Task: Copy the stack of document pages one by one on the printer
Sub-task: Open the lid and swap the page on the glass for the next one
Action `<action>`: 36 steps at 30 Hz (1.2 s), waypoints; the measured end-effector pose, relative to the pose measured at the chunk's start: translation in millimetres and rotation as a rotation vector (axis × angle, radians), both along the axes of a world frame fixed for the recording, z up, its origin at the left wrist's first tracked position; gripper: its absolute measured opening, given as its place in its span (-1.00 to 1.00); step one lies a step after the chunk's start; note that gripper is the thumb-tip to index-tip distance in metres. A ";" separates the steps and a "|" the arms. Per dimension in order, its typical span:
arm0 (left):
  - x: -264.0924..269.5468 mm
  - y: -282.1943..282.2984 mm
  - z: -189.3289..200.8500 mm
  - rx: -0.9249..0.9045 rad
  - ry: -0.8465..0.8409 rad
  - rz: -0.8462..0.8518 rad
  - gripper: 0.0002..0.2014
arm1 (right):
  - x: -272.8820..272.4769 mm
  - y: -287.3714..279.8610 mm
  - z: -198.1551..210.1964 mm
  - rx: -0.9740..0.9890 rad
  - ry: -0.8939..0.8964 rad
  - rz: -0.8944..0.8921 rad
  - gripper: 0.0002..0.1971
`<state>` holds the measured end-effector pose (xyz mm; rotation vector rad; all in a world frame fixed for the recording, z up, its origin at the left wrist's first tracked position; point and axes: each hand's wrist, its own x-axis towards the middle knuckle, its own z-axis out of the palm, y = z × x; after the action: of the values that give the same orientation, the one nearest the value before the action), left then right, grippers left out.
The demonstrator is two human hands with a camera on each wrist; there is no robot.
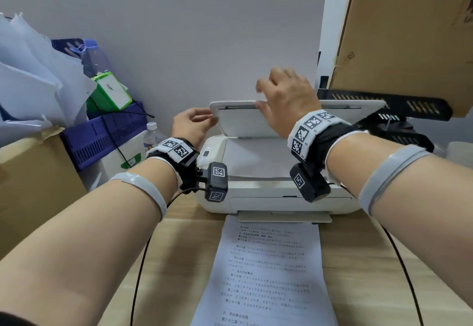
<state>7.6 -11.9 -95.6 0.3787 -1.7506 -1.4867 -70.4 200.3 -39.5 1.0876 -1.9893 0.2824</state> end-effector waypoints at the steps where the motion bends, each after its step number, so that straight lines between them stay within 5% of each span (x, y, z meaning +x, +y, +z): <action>1: -4.5 -2.4 3.4 0.013 0.023 -0.004 -0.83 | -0.3 -0.7 5.8 -0.038 -0.011 -0.001 -0.74; 4: -18.5 -8.8 12.5 0.048 0.082 -0.045 -0.85 | -3.7 -0.4 11.4 -0.040 -0.121 0.053 -0.79; 10: -51.6 -15.5 39.5 0.044 0.014 -0.125 -0.46 | -36.0 3.3 -20.2 0.345 -0.617 -0.048 -0.71; 17: -83.4 -29.4 57.6 -0.118 -0.275 -0.166 -0.15 | -67.4 20.4 -52.9 0.463 -0.752 -0.217 -0.47; 30: -82.0 -16.2 50.3 -0.030 -0.316 -0.238 -0.42 | -49.6 43.4 -70.6 0.737 -0.905 -0.199 -0.09; 36: -42.8 -3.7 35.2 -0.072 -0.545 -0.415 -0.68 | -19.9 72.6 -65.4 0.777 -0.869 -0.107 -0.01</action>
<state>-35.2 -15.7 -60.5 0.4282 -2.4219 -1.7056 -90.2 272.9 -104.9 1.4670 -3.0700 -0.1377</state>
